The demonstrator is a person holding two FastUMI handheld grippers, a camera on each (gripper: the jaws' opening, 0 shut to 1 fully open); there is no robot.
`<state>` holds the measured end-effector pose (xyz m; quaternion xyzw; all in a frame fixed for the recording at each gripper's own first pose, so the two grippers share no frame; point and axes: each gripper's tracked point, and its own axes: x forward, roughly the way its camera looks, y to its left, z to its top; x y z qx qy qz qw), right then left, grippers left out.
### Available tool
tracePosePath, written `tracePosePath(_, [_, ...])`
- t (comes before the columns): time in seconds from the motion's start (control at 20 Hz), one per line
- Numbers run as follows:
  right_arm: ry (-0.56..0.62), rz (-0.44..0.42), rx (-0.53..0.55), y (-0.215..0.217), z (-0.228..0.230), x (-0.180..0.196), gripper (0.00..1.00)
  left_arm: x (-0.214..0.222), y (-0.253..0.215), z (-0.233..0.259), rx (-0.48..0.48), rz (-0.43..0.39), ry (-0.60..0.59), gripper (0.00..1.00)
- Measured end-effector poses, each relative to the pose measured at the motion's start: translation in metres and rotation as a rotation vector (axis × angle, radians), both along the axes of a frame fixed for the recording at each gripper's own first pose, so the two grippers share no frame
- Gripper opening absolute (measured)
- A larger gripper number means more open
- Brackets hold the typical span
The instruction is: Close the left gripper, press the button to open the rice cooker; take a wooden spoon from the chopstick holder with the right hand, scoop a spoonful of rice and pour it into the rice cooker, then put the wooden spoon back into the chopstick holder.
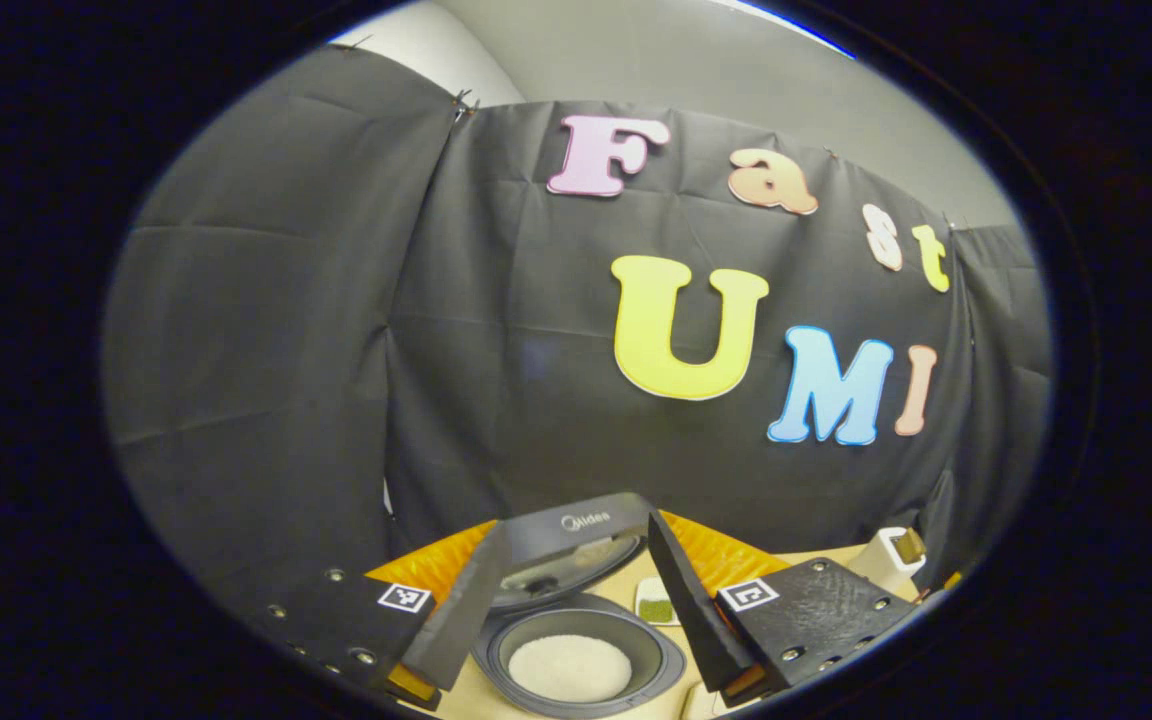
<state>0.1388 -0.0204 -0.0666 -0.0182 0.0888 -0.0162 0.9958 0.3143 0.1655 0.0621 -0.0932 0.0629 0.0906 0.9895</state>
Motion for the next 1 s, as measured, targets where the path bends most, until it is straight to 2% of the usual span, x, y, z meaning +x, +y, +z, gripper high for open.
tracePosePath(0.15, [-0.02,-0.037,-0.024,0.011,0.005,-0.022,0.98,0.046,0.021,-0.003,-0.057,-0.042,0.025,0.88])
tracePosePath(0.3, [0.008,-0.048,0.029,0.028,-0.001,-0.04,0.98,0.081,0.036,-0.02,-0.098,-0.047,0.093,0.89])
tracePosePath(0.35, [0.013,-0.051,0.044,0.03,-0.001,-0.045,0.98,0.088,0.033,-0.027,-0.107,-0.072,0.126,0.89])
tracePosePath(0.4, [0.01,-0.055,0.054,0.03,-0.001,-0.047,0.93,0.095,0.029,-0.037,-0.11,-0.082,0.161,0.89])
tracePosePath(0.45, [0.004,-0.059,0.056,0.029,0.0,-0.049,0.93,0.101,0.028,-0.046,-0.116,-0.082,0.195,0.89])
tracePosePath(0.5, [0.0,-0.067,0.054,0.025,-0.002,-0.05,0.93,0.104,0.027,-0.05,-0.131,-0.079,0.217,0.89])
tracePosePath(0.55, [0.0,-0.075,0.048,0.021,-0.004,-0.052,0.98,0.106,0.027,-0.05,-0.151,-0.073,0.215,0.9])
tracePosePath(0.85, [0.033,-0.063,0.076,0.002,-0.021,-0.049,0.98,0.078,-0.005,-0.071,-0.272,-0.062,0.299,0.92])
tracePosePath(1.0, [0.039,-0.05,0.068,-0.013,-0.024,-0.04,0.98,0.056,-0.026,-0.091,-0.277,-0.051,0.35,0.93])
